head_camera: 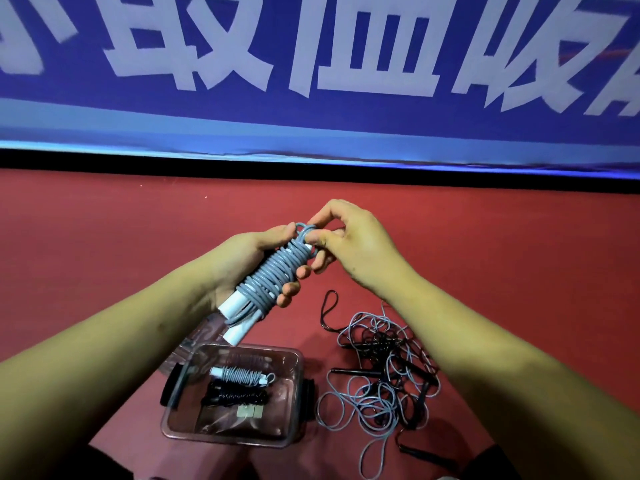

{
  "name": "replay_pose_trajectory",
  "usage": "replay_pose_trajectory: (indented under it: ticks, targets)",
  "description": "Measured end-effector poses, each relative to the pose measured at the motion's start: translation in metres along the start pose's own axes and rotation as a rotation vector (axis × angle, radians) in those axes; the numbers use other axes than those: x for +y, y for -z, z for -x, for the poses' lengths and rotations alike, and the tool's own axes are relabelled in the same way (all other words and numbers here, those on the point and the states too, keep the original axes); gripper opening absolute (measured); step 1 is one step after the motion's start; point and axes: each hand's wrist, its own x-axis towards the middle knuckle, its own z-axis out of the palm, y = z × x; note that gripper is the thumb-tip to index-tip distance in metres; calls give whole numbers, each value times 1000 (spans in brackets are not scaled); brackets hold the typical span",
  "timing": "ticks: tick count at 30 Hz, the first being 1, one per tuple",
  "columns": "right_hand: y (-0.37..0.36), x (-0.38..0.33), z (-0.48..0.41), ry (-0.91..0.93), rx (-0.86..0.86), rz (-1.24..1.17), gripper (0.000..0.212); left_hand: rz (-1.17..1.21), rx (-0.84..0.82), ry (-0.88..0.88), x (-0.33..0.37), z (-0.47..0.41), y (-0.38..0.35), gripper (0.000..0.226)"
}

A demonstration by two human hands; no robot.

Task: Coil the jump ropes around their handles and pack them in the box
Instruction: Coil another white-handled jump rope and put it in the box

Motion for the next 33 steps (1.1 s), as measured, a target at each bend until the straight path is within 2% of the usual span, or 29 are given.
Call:
replay_pose_trajectory:
  ticks: [4, 7, 10, 13, 15, 17, 21, 24, 26, 28, 31, 33]
  targets:
    - [0, 3, 3, -72, 4, -142, 12, -87, -3, 5, -2, 2, -2, 35]
    - [-3, 1, 0, -93, 14, -265, 19, -156, 38, 37, 3, 3, 0, 50]
    - [-4, 3, -4, -121, -50, -212, 20, -196, 108, 70, 9, 5, 3, 65]
    - [-4, 10, -5, -204, -102, -173, 7, -274, 143, 100, 11, 9, 5, 58]
    - [-5, 17, -6, -251, -65, -134, 11, -390, 143, 89, 10, 12, 5, 38]
    - [-9, 26, -9, -310, 5, -122, 19, -511, 166, 81, 7, 11, 9, 32]
    - [-18, 29, -11, -461, 87, -252, 22, -531, 189, 89, -2, 8, 18, 51]
    - [-15, 31, -18, -538, 222, -385, 22, -596, 226, 147, 2, 15, 37, 57]
    - [-10, 38, -21, -613, 292, -437, 18, -525, 305, 102, 4, 17, 56, 43]
    - [-16, 50, -18, -681, 279, -414, 14, -386, 437, 13, 2, 17, 68, 25]
    - [-39, 68, -12, -716, 231, -386, 15, -154, 628, -81, -19, 6, 85, 19]
    - [-61, 82, -12, -761, 189, -351, 13, -221, 775, -62, -46, 1, 99, 23]
